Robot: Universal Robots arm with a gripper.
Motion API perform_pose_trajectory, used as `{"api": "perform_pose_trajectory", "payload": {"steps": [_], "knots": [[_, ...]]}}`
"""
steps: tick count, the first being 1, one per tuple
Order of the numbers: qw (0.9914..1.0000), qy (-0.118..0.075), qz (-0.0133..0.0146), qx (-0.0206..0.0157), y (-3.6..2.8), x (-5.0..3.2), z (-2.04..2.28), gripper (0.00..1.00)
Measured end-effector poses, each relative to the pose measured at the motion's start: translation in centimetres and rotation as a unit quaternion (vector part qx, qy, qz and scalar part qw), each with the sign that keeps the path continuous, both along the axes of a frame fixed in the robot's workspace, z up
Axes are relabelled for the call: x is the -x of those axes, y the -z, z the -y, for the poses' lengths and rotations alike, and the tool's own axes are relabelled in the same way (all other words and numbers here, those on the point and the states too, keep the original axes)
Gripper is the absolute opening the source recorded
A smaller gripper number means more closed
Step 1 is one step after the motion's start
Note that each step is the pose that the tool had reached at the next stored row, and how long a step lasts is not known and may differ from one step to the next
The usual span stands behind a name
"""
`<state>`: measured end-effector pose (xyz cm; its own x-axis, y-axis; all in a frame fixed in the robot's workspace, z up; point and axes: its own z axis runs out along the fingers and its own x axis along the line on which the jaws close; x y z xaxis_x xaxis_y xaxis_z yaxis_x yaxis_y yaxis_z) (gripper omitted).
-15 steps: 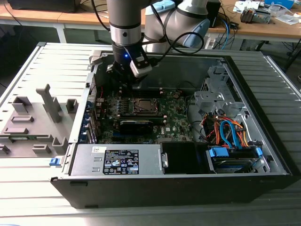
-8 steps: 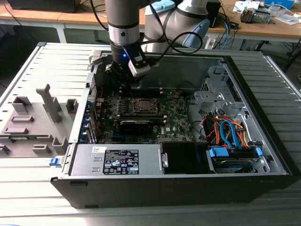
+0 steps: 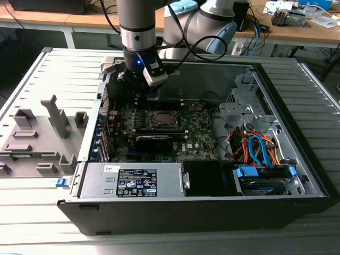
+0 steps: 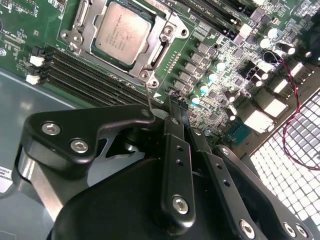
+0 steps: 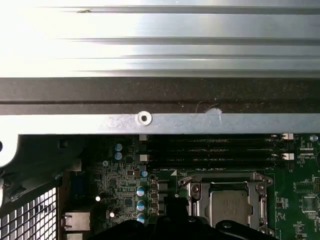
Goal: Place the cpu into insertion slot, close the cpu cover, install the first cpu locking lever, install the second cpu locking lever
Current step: 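Install the first cpu locking lever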
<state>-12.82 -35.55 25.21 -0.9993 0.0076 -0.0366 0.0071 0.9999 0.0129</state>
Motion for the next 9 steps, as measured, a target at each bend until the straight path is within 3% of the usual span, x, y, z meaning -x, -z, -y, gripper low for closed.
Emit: {"api": "perform_pose_trajectory", "payload": {"steps": [9], "knots": [[1.00000,0.000,0.0000,0.0000,0.00,0.56,-0.42,0.11]]}}
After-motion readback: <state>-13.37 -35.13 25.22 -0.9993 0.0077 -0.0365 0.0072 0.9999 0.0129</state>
